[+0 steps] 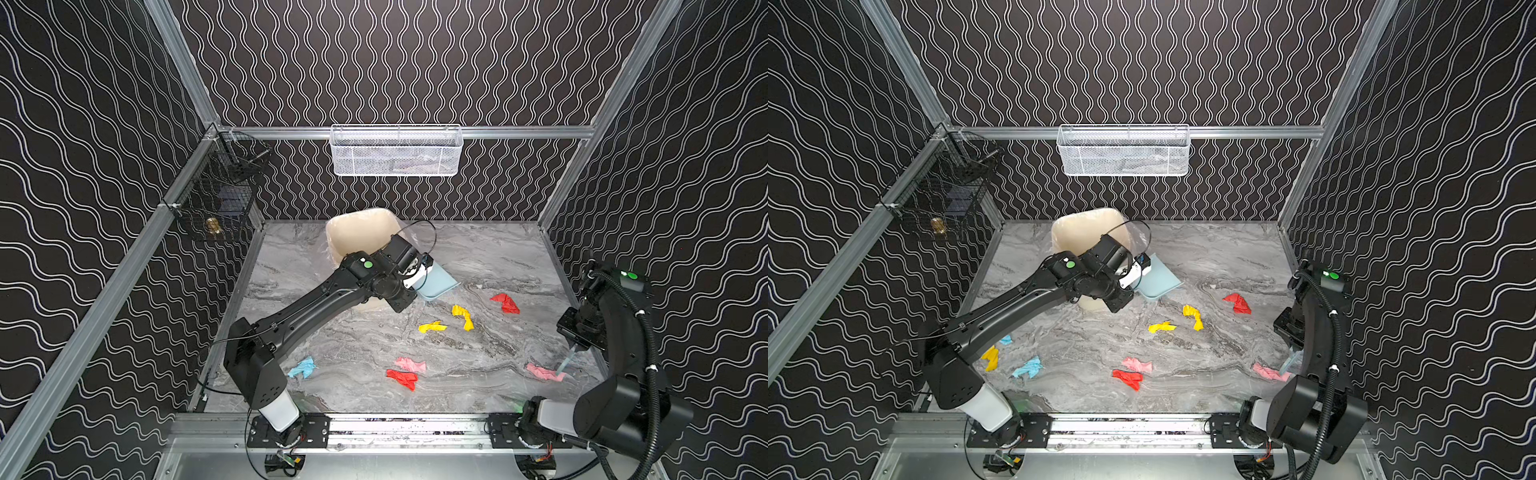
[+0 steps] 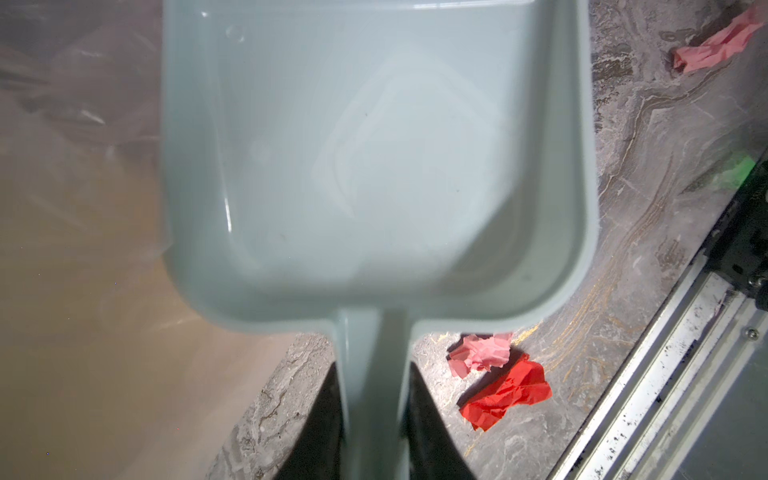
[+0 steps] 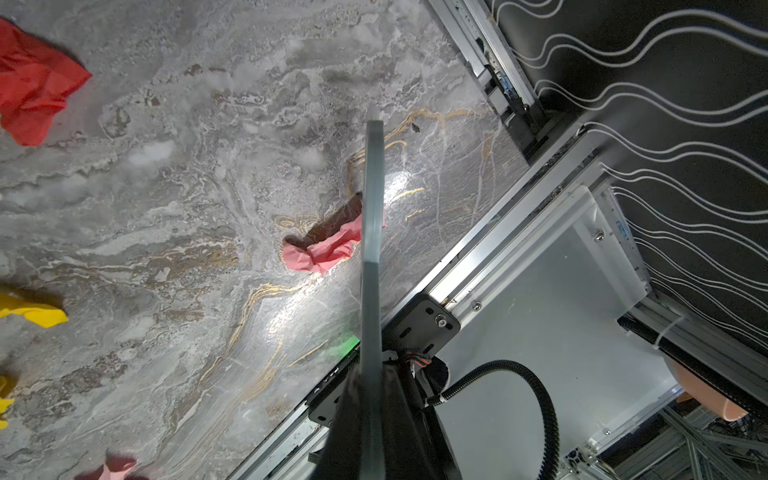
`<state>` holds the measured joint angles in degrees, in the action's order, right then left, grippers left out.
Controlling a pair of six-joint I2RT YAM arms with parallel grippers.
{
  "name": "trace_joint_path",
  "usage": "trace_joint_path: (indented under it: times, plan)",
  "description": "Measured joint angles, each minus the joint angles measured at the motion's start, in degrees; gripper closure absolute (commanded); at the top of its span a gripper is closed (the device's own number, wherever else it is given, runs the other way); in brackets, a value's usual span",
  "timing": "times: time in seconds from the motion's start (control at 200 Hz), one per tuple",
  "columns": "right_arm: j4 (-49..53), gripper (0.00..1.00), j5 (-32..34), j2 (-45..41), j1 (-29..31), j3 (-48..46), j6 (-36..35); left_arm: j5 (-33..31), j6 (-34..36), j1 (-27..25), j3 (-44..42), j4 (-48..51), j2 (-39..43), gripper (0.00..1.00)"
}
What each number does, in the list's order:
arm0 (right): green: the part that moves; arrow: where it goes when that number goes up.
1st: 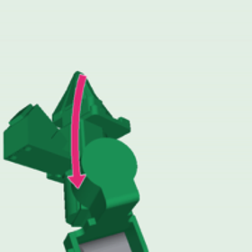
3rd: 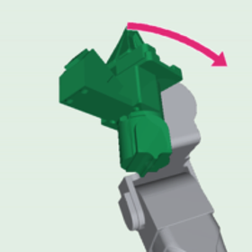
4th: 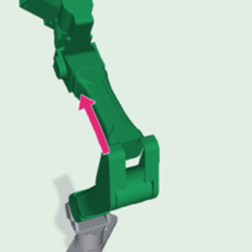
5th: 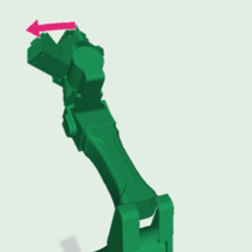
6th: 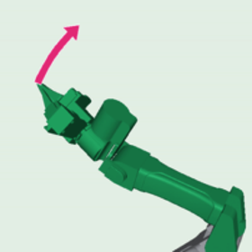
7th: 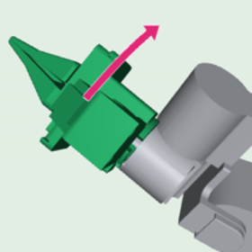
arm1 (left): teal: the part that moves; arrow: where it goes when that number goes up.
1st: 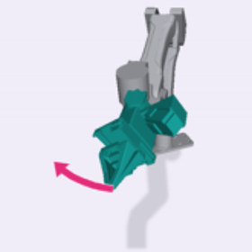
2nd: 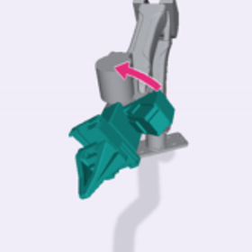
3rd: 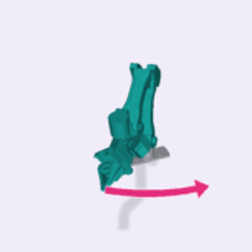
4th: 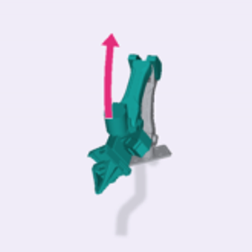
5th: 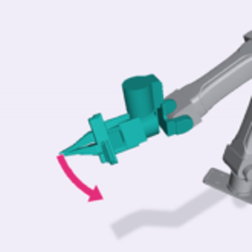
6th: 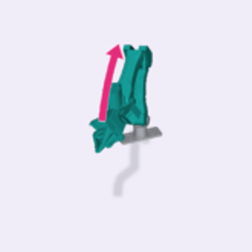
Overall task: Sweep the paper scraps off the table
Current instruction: 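Bring the brush behind the pink scrap while the left slides the dustpan over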
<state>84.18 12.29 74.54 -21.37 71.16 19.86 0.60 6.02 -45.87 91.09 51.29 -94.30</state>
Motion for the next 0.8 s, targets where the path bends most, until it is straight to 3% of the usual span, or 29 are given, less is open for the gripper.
trace_joint_path:
  times: [0.496,0.801]
  plan:
    - [0.0,1.0,-2.89,3.5,6.97,0.26,0.07,-0.39,0.0,1.07,0.04,-0.13,-0.35,0.88]
    - [-0.02,1.0,-8.02,7.82,21.0,3.21,8.07,-0.09,-0.02,1.14,-0.92,-0.2,-0.35,0.88]
